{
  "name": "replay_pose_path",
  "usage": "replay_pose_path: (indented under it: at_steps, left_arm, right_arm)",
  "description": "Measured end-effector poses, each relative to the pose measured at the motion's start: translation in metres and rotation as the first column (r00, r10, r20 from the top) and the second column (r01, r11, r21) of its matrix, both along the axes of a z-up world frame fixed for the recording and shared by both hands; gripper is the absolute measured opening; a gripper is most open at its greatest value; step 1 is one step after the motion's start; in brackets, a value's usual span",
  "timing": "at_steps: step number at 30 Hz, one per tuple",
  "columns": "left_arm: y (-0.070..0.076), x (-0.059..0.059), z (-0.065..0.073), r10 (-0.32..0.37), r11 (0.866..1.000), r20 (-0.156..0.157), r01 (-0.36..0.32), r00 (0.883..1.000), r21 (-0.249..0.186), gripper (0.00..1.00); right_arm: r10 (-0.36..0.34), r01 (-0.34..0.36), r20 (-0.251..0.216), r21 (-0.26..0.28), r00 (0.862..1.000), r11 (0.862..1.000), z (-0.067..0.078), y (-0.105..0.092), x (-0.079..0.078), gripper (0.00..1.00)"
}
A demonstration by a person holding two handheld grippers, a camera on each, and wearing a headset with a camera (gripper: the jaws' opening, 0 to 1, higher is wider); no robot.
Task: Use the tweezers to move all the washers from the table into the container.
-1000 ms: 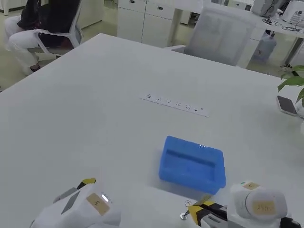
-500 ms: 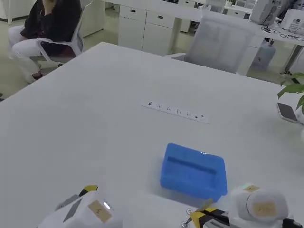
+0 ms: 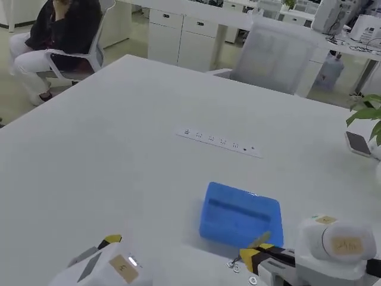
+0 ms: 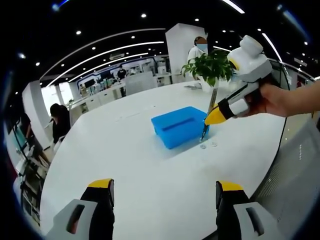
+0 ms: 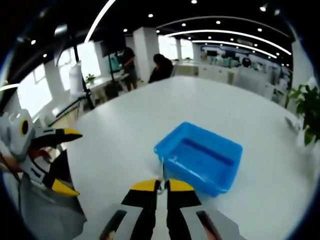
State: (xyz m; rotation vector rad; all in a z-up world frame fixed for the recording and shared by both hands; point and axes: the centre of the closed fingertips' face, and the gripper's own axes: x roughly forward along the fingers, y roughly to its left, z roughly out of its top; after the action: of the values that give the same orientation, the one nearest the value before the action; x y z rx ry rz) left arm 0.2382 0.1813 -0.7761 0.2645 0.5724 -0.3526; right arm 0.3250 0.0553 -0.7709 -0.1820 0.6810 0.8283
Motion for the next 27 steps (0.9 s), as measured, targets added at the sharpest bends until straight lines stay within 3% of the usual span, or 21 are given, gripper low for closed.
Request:
replay_pose_path:
  at_steps: [6,11,18,27]
  left_arm:
    - [0.0,0.0,0.0,0.001,1.0,-0.002,-0.001,1.0,-0.001,0.85]
    - [-0.001,-0.001,-0.002,-0.004,1.0,-0.01,0.004,1.0,0.001,0.85]
    - [-0.001,-0.001,-0.003,-0.007,1.0,-0.02,0.007,1.0,0.001,0.85]
    - [0.001,-0.001,-0.006,0.003,1.0,-0.034,-0.003,0.999,0.003,0.84]
  right_arm:
    - [-0.007,0.006,0.04,0.023,0.999,1.0,0.018,0.003,0.016,0.02]
    - [-0.036,0.034,0.06,0.038,0.998,0.999,0.022,0.0,0.035,0.02]
    - [-0.065,0.064,0.055,0.025,0.996,0.998,0.01,-0.004,0.057,0.02]
    - [-0.077,0.078,0.023,-0.018,0.997,0.997,-0.018,-0.004,0.073,0.02]
